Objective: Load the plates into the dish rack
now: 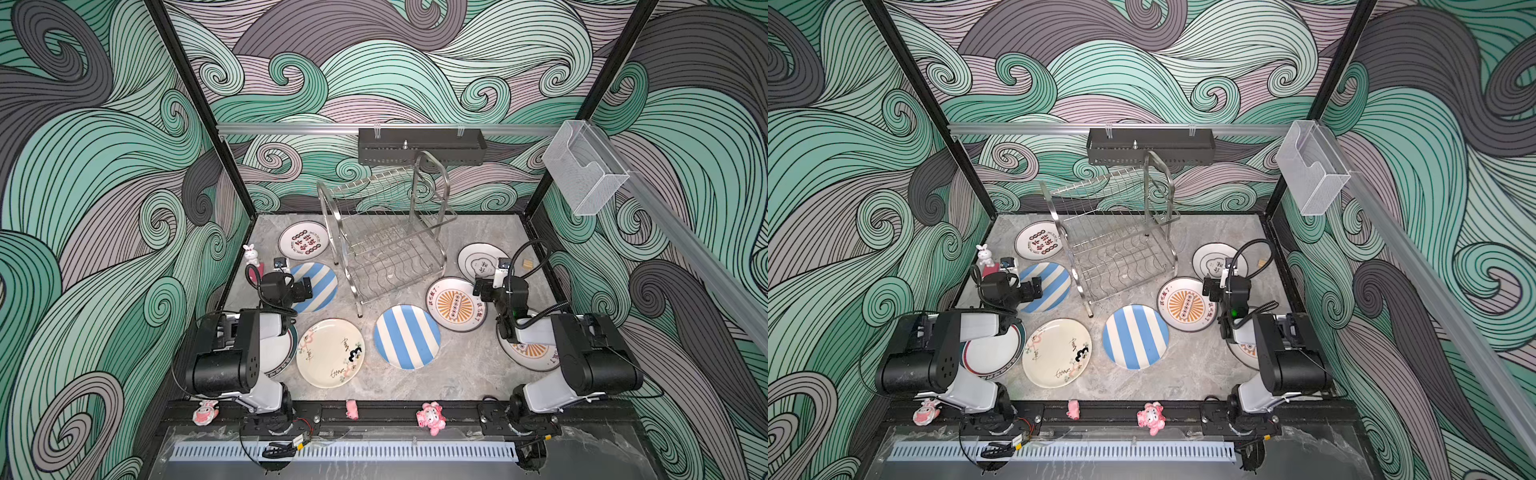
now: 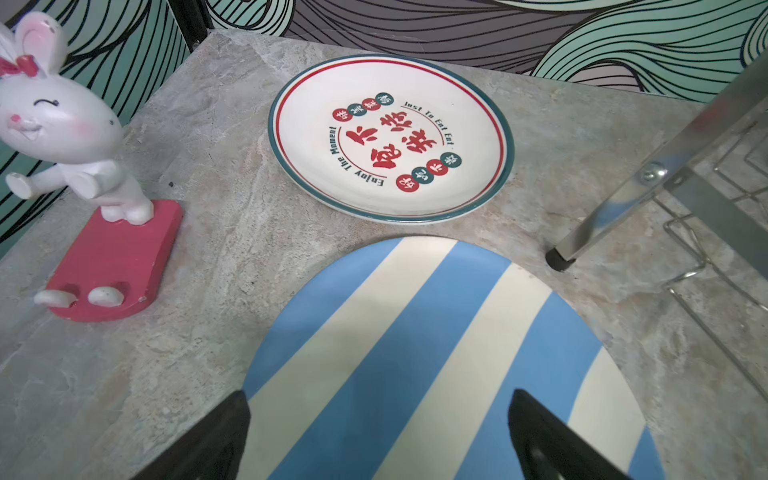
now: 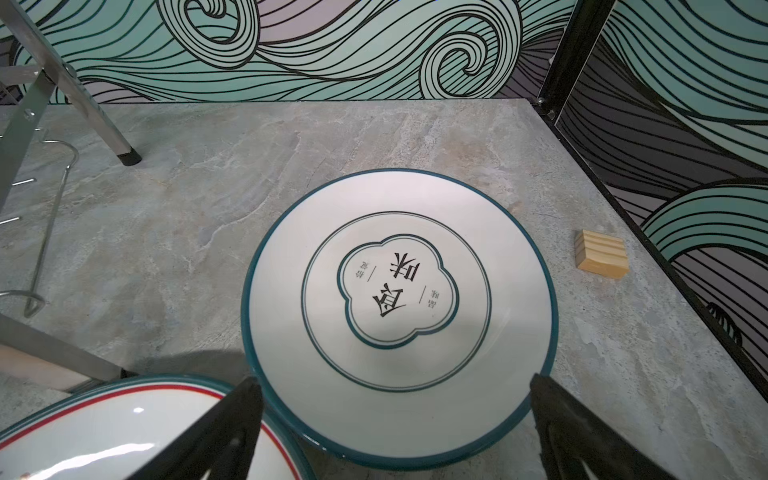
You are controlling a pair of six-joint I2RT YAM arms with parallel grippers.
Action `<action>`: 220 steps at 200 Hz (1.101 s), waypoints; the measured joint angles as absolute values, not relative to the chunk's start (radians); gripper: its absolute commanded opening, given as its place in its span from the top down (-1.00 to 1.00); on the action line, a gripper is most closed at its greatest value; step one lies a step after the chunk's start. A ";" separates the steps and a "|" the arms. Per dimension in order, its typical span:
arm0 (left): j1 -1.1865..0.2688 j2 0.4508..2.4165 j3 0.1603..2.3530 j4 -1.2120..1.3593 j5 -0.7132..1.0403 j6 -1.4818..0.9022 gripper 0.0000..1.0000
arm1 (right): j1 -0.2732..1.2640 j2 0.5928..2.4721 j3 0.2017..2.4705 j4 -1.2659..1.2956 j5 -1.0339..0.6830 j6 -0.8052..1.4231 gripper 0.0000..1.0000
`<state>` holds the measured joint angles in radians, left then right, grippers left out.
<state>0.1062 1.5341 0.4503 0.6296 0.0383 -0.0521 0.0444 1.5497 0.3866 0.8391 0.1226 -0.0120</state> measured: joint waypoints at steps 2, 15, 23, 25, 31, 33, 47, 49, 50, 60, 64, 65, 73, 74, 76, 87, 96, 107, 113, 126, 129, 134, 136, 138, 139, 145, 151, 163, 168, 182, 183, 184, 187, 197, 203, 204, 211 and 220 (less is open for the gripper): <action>0.106 1.534 0.450 0.630 0.038 -0.052 -0.97 | 0.044 1.550 0.387 0.839 0.123 -0.012 -0.99; 0.106 1.534 0.450 0.630 0.039 -0.052 -0.97 | 0.044 1.550 0.387 0.839 0.123 -0.012 -0.99; 0.106 1.534 0.450 0.630 0.039 -0.052 -0.97 | 0.044 1.550 0.387 0.839 0.123 -0.012 -0.98; 0.106 1.534 0.450 0.630 0.039 -0.052 -0.97 | 0.044 1.550 0.387 0.839 0.123 -0.012 -0.99; 0.106 1.534 0.450 0.630 0.039 -0.052 -0.97 | 0.044 1.550 0.387 0.839 0.123 -0.012 -0.99; 0.106 1.534 0.450 0.630 0.039 -0.052 -0.97 | 0.044 1.550 0.387 0.839 0.123 -0.012 -0.99; 0.106 1.534 0.450 0.630 0.039 -0.052 -0.97 | 0.044 1.550 0.387 0.839 0.123 -0.012 -0.99; 0.106 1.534 0.450 0.630 0.039 -0.052 -0.97 | 0.044 1.550 0.387 0.839 0.123 -0.012 -0.98; 0.106 1.534 0.450 0.630 0.039 -0.052 -0.97 | 0.044 1.550 0.387 0.839 0.123 -0.012 -0.99; 0.106 1.534 0.450 0.630 0.039 -0.052 -0.97 | 0.044 1.550 0.387 0.839 0.123 -0.012 -0.99; 0.106 1.534 0.450 0.630 0.039 -0.052 -0.97 | 0.044 1.550 0.387 0.839 0.123 -0.012 -0.99; 0.106 1.534 0.450 0.630 0.039 -0.052 -0.97 | 0.044 1.550 0.387 0.839 0.123 -0.012 -0.99; 0.106 1.534 0.450 0.630 0.039 -0.052 -0.97 | 0.044 1.550 0.387 0.839 0.123 -0.012 -0.99; 0.106 1.534 0.450 0.630 0.039 -0.052 -0.97 | 0.044 1.550 0.387 0.839 0.123 -0.012 -0.99; 0.106 1.534 0.450 0.630 0.039 -0.052 -0.97 | 0.044 1.550 0.387 0.839 0.123 -0.012 -0.99; 0.106 1.534 0.450 0.630 0.039 -0.052 -0.97 | 0.044 1.550 0.387 0.839 0.123 -0.012 -0.99; 0.106 1.534 0.450 0.630 0.040 -0.052 -0.97 | 0.044 1.550 0.387 0.839 0.123 -0.012 -0.99; 0.106 1.534 0.450 0.630 0.041 -0.052 -0.97 | 0.044 1.550 0.387 0.839 0.123 -0.012 -0.99; 0.106 1.534 0.450 0.630 0.042 -0.052 -0.97 | 0.044 1.550 0.387 0.839 0.123 -0.012 -0.99; 0.106 1.534 0.450 0.630 0.042 -0.052 -0.97 | 0.044 1.550 0.387 0.839 0.123 -0.012 -0.98; 0.106 1.534 0.450 0.630 0.042 -0.052 -0.97 | 0.044 1.550 0.387 0.839 0.123 -0.012 -0.98; 0.106 1.534 0.450 0.630 0.042 -0.052 -0.97 | 0.044 1.550 0.387 0.839 0.123 -0.012 -0.99; 0.106 1.534 0.450 0.630 0.042 -0.052 -0.97 | 0.044 1.550 0.387 0.839 0.123 -0.012 -0.99; 0.106 1.534 0.450 0.630 0.042 -0.052 -0.97 | 0.044 1.550 0.387 0.839 0.123 -0.012 -0.99; 0.106 1.534 0.450 0.630 0.042 -0.052 -0.97 | 0.044 1.550 0.387 0.839 0.123 -0.012 -0.99; 0.106 1.534 0.450 0.630 0.042 -0.052 -0.97 | 0.044 1.550 0.387 0.839 0.123 -0.012 -0.99; 0.106 1.534 0.450 0.630 0.042 -0.052 -0.97 | 0.044 1.550 0.387 0.839 0.123 -0.012 -0.99; 0.106 1.534 0.450 0.630 0.042 -0.052 -0.97 | 0.044 1.550 0.387 0.839 0.123 -0.012 -0.99; 0.106 1.534 0.450 0.630 0.042 -0.052 -0.97 | 0.044 1.550 0.387 0.839 0.123 -0.012 -0.98; 0.106 1.534 0.450 0.630 0.042 -0.052 -0.97 | 0.044 1.550 0.387 0.839 0.123 -0.012 -0.98; 0.106 1.534 0.450 0.630 0.042 -0.052 -0.97 | 0.044 1.550 0.387 0.839 0.122 -0.012 -0.98; 0.106 1.534 0.450 0.630 0.042 -0.052 -0.97 | 0.044 1.550 0.387 0.839 0.123 -0.012 -0.99; 0.106 1.534 0.450 0.630 0.042 -0.051 -0.97 | 0.044 1.550 0.387 0.839 0.122 -0.012 -0.99; 0.106 1.534 0.459 0.616 0.042 -0.051 -0.97 | 0.044 1.550 0.387 0.839 0.122 -0.012 -0.99; 0.106 1.533 0.477 0.587 0.039 -0.052 -0.97 | 0.044 1.550 0.387 0.839 0.123 -0.012 -0.99; 0.106 1.533 0.480 0.580 0.037 -0.052 -0.97 | 0.044 1.550 0.387 0.839 0.123 -0.012 -0.99; 0.106 1.529 0.514 0.523 0.032 -0.056 -0.97 | 0.044 1.549 0.387 0.839 0.124 -0.012 -0.99; 0.105 1.519 0.567 0.450 0.025 -0.063 -0.97 | 0.045 1.541 0.390 0.820 0.131 -0.010 -0.99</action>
<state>0.1055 1.5192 0.5674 0.4496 0.0250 -0.0631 0.0448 1.5406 0.3904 0.8200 0.1314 -0.0101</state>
